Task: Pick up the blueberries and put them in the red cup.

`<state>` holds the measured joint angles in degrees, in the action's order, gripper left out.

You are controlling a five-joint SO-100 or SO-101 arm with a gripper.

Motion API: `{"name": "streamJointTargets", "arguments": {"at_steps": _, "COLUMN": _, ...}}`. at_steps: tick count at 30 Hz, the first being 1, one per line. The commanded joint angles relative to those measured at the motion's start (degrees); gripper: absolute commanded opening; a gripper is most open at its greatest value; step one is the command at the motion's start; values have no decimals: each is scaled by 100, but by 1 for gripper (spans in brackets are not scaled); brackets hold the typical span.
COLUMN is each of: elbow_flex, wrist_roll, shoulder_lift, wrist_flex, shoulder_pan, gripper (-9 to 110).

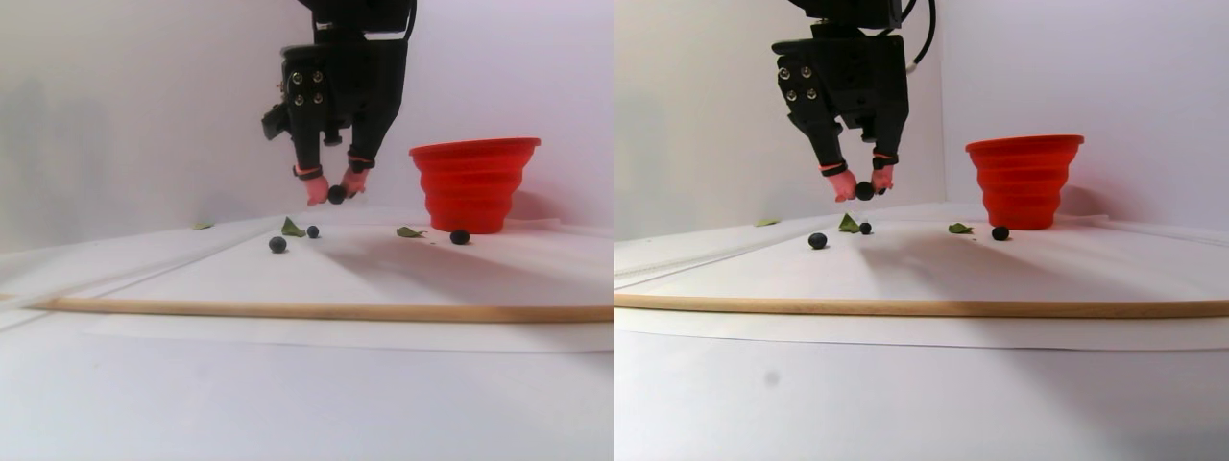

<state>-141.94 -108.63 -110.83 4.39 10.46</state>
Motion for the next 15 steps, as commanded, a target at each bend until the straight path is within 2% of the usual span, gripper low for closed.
{"name": "streamJointTargets", "arguments": {"at_steps": 1, "elbow_flex": 167, "wrist_roll": 70, "shoulder_lift": -668, "wrist_flex": 9, "shoulder_pan": 114, "gripper": 10}}
{"name": "streamJointTargets", "arguments": {"at_steps": 15, "elbow_flex": 483, "wrist_roll": 185, "shoulder_lift": -976, "wrist_flex": 9, "shoulder_pan": 501, "gripper": 10}}
